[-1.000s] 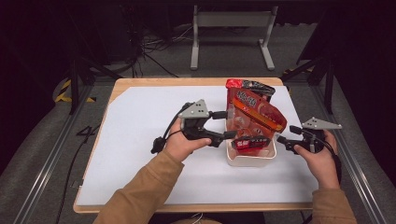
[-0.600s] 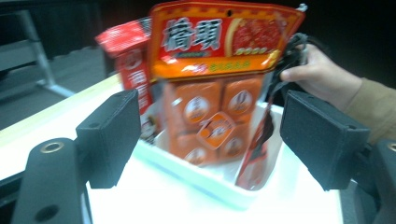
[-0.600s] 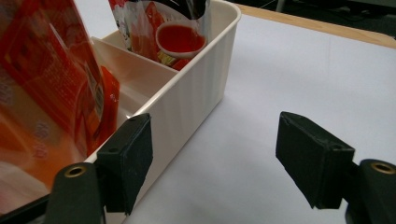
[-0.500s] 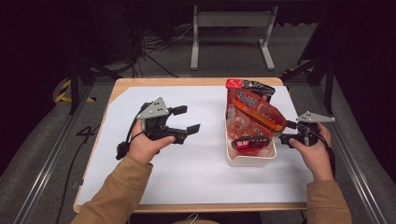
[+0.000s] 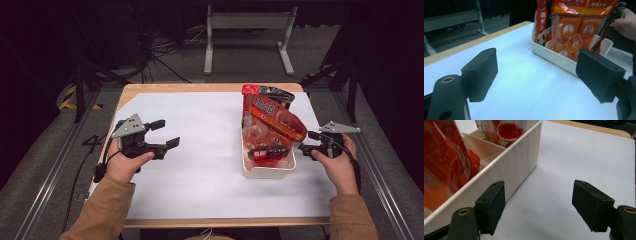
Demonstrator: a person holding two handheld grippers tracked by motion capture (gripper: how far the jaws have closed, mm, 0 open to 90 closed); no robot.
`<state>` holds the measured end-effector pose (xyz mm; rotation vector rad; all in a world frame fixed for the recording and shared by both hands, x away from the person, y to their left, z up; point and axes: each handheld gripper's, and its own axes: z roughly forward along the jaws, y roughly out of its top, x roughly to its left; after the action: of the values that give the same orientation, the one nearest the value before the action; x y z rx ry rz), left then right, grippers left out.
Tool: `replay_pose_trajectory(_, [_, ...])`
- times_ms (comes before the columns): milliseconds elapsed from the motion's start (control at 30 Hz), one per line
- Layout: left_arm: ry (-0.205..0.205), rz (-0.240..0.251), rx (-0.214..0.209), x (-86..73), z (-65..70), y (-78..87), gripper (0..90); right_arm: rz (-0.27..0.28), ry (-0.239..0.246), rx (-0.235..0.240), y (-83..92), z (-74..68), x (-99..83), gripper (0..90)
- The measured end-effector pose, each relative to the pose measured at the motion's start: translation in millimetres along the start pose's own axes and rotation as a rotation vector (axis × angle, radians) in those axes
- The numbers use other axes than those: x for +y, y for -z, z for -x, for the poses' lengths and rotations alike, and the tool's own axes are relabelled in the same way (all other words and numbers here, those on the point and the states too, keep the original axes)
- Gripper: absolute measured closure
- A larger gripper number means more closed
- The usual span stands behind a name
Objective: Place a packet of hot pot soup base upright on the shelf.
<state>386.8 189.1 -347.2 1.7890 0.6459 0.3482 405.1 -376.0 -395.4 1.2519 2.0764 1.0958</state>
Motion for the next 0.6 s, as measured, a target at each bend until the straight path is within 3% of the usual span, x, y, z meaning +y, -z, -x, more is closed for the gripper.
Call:
replay_pose_trajectory(200, [0.012,-0.025,0.068,-20.8,-13.1,10.6,18.0,0.004,-0.008,-0.002,2.1,1.5,-2.8,26.0])
replay_pose_trajectory(333, [0.041,-0.033,0.096,-33.7,-23.3,16.5,17.8,0.006,-0.003,-0.003,3.1,2.2,-5.6,25.3])
replay_pose_trajectory(400, [0.024,-0.038,0.115,-37.3,-27.4,18.8,17.4,0.000,-0.004,-0.003,3.9,2.3,-7.1,25.0])
replay_pose_trajectory(600, [0.061,-0.037,0.136,-50.7,-42.2,26.2,17.1,0.005,-0.005,0.000,7.7,2.8,-9.0,24.7])
